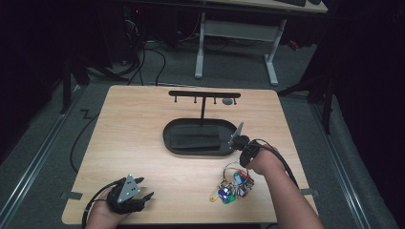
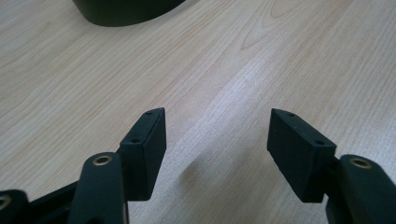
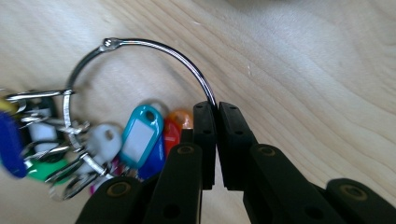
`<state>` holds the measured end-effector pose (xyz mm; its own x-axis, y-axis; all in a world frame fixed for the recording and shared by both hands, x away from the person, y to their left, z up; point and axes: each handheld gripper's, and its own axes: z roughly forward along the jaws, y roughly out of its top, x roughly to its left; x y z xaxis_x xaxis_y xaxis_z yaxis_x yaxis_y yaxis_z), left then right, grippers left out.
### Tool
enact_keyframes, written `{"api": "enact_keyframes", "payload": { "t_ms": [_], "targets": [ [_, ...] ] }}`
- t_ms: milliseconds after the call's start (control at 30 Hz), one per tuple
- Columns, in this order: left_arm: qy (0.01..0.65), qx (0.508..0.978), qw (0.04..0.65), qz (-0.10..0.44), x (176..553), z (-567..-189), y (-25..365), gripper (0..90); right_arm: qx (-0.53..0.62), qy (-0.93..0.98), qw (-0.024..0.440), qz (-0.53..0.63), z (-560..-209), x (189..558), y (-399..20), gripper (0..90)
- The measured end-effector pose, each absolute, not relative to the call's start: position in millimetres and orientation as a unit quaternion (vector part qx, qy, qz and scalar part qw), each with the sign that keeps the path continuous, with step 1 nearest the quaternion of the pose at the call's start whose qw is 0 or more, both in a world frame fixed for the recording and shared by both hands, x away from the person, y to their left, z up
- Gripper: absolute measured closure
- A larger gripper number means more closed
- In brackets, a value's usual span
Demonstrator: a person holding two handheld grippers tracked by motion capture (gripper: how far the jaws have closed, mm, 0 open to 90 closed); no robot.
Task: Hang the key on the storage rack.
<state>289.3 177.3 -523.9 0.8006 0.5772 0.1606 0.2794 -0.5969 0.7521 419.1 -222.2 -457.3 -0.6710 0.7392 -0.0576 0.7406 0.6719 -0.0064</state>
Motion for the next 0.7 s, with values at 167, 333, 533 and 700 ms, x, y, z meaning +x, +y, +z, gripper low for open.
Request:
{"api": "enact_keyframes", "payload": {
  "t_ms": [167, 333, 533, 700],
  "targets": [
    [0.245, 0.872, 0.376, 0.198, 289.4, -523.8, 176.8, 38.0, 0.407, 0.913, 0.030, -0.006, -431.1, 410.3, -215.8, 87.2],
    [0.246, 0.871, 0.376, 0.197, 289.6, -523.6, 177.5, 38.1, 0.385, 0.922, 0.046, 0.004, -406.0, 404.0, -209.6, 87.4],
    [0.246, 0.871, 0.377, 0.197, 289.8, -523.3, 178.3, 38.1, 0.378, 0.923, 0.064, 0.013, -380.5, 398.0, -205.1, 87.6],
    [0.250, 0.869, 0.378, 0.197, 290.3, -523.3, 179.5, 38.0, 0.377, 0.923, 0.073, 0.020, -363.6, 394.9, -203.7, 87.7]
  ]
}}
